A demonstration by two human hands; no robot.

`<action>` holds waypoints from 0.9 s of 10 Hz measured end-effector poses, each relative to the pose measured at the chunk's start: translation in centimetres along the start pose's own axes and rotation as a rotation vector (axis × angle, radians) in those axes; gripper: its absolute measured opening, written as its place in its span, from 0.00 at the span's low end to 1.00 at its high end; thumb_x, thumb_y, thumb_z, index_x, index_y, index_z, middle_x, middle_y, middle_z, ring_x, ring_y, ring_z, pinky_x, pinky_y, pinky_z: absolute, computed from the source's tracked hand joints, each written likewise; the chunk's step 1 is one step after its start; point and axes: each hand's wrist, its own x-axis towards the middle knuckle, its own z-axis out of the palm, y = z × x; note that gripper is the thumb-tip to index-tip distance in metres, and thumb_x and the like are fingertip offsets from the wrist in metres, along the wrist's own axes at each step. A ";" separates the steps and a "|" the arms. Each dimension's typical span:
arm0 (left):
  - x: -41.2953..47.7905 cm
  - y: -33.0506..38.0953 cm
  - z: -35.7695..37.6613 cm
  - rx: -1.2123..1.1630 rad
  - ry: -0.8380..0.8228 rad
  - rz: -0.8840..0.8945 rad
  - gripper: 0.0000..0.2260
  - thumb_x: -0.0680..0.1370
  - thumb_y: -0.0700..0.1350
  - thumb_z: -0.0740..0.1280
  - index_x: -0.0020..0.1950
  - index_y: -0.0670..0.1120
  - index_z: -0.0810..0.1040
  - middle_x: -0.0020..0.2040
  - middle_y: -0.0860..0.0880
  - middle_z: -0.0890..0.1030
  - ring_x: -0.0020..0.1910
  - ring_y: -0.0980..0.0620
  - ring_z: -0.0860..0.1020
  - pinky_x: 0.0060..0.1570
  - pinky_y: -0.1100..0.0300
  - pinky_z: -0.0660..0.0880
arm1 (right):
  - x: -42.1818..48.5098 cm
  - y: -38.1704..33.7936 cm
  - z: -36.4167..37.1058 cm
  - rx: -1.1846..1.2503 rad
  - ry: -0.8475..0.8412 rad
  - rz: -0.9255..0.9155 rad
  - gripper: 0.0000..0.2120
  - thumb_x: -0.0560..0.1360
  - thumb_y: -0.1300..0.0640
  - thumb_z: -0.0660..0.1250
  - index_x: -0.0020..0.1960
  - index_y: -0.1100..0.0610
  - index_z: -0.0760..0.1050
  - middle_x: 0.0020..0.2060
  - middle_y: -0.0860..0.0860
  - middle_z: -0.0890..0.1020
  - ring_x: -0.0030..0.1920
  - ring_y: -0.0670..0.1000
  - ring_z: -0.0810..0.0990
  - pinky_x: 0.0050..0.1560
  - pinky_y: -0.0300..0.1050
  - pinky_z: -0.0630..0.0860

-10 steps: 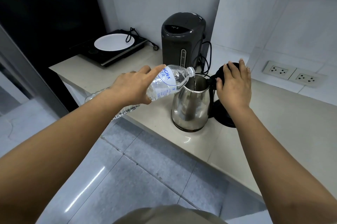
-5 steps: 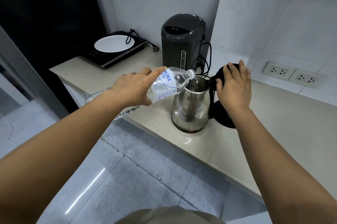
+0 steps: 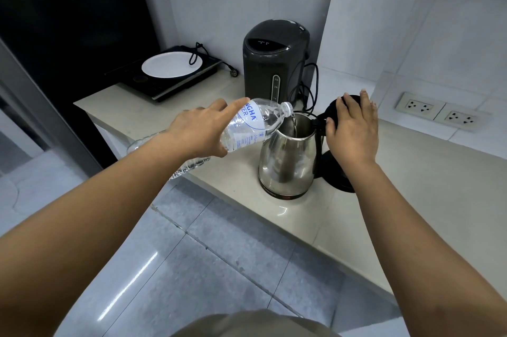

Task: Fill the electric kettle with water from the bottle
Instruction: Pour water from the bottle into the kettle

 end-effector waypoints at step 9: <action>0.3 -0.1 -0.1 0.007 -0.009 0.022 0.50 0.67 0.54 0.75 0.76 0.62 0.42 0.65 0.50 0.69 0.53 0.40 0.77 0.44 0.50 0.74 | 0.0 -0.1 0.0 0.002 0.009 -0.005 0.23 0.79 0.52 0.60 0.70 0.62 0.69 0.71 0.57 0.69 0.77 0.58 0.54 0.77 0.54 0.47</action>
